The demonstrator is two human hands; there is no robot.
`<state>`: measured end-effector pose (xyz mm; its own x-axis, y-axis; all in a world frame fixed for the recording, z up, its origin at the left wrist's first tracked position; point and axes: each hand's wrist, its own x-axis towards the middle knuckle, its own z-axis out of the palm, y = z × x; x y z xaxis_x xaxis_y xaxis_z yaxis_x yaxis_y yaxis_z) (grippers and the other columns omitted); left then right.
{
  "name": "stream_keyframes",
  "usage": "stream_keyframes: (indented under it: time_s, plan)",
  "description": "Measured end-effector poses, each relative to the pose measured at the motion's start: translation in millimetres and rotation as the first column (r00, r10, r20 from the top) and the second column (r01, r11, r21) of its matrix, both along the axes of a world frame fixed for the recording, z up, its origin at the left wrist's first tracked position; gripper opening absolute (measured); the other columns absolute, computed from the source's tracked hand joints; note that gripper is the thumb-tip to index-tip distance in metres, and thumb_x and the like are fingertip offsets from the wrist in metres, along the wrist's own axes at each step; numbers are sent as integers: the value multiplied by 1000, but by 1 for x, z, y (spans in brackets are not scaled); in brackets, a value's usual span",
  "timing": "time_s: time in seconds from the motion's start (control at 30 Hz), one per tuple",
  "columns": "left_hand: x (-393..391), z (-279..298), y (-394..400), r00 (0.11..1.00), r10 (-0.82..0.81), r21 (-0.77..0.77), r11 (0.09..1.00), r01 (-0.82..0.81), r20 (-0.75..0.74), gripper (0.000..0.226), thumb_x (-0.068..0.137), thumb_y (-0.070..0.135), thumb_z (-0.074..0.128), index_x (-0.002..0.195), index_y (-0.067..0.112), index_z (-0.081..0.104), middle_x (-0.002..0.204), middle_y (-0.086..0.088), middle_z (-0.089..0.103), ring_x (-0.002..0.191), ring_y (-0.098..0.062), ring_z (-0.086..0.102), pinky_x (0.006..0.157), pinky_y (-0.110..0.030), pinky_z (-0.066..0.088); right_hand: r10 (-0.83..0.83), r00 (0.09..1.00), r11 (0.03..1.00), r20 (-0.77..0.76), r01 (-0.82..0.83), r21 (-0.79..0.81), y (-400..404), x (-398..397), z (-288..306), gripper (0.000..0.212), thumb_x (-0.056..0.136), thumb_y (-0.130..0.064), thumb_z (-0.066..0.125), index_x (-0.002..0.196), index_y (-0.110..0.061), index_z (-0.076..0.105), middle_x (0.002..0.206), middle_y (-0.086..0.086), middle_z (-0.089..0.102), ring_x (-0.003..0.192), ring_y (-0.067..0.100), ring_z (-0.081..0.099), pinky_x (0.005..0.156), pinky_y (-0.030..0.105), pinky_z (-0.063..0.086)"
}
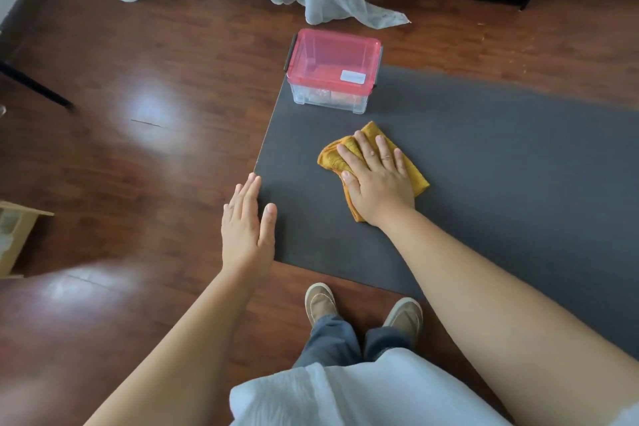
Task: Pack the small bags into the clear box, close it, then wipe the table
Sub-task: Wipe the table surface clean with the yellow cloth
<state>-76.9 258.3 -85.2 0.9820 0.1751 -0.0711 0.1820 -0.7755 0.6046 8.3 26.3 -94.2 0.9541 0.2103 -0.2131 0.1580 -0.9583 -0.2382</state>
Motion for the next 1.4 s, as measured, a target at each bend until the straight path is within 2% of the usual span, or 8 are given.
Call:
stream_keyframes:
  time_s: [0.2, 0.4, 0.53, 0.63, 0.93, 1.07, 1.17, 1.4]
  plan:
    - [0, -6, -15, 999, -40, 85, 996, 39, 2, 57, 97, 47, 21, 149, 25, 29, 158, 9, 27, 148, -12, 13, 120, -40, 8, -283, 959, 957, 18, 284, -58, -114, -47, 1, 52, 100, -47, 20, 151, -43, 14, 163, -8, 3, 150, 27, 3, 119, 49, 3]
    - [2, -10, -9, 999, -41, 91, 995, 42, -4, 55, 97, 44, 24, 147, 23, 31, 157, 6, 30, 147, -14, 16, 119, -44, 17, -575, 817, 813, 32, 576, -83, -198, -104, 3, 57, 96, -49, 16, 152, -36, 20, 164, -1, 9, 149, 32, 7, 118, 55, 9]
    - [1, -7, 0, 995, -101, 87, 991, 101, -4, 57, 96, 43, 26, 147, 20, 33, 156, 4, 32, 147, -15, 18, 118, -40, 18, -745, 666, 663, 29, 745, -70, -187, -129, 0, 57, 96, -47, 20, 152, -34, 22, 164, 2, 9, 148, 35, 7, 117, 58, 8]
    - [0, -8, 9, 984, -176, 100, 979, 175, -3, 57, 96, 41, 28, 147, 17, 34, 156, 2, 33, 147, -17, 18, 118, -42, 19, -774, 633, 630, 36, 774, -66, -145, -133, 0, 54, 99, -43, 29, 152, -29, 24, 163, 9, 11, 146, 42, 10, 114, 62, 11]
    - [-3, -5, 19, 991, -130, -78, 989, 129, -11, 56, 97, 42, 29, 150, 24, 26, 158, 9, 27, 146, -7, 15, 118, -33, 17, -377, 925, 926, 56, 377, 3, 32, -117, 0, 59, 94, -47, 34, 150, -28, 33, 161, 16, 17, 143, 49, 16, 113, 62, 9]
    - [-3, 3, 21, 998, -62, -152, 986, 65, 25, 56, 97, 44, 30, 150, 30, 23, 156, 10, 29, 145, -10, 22, 115, -33, 21, -138, 990, 990, -12, 138, -1, 109, -97, 2, 62, 97, -51, 30, 154, -32, 13, 163, 11, -4, 146, 45, -4, 111, 58, -17]
    - [0, 11, 27, 997, 0, -170, 985, 13, 76, 52, 97, 43, 32, 148, 34, 26, 154, 13, 33, 143, -9, 26, 114, -34, 24, 54, 992, 999, -113, -54, 0, 148, -87, 1, 63, 98, -52, 18, 153, -35, -6, 159, 6, -27, 142, 40, -27, 104, 54, -29]
    - [3, 14, 35, 996, 73, -153, 986, -64, 50, 50, 97, 45, 30, 146, 36, 30, 153, 8, 37, 143, -11, 26, 115, -43, 26, 477, 874, 877, -88, -480, -8, 122, -95, 3, 59, 101, -50, 22, 152, -39, -5, 162, -6, -15, 147, 31, -20, 116, 52, -14]
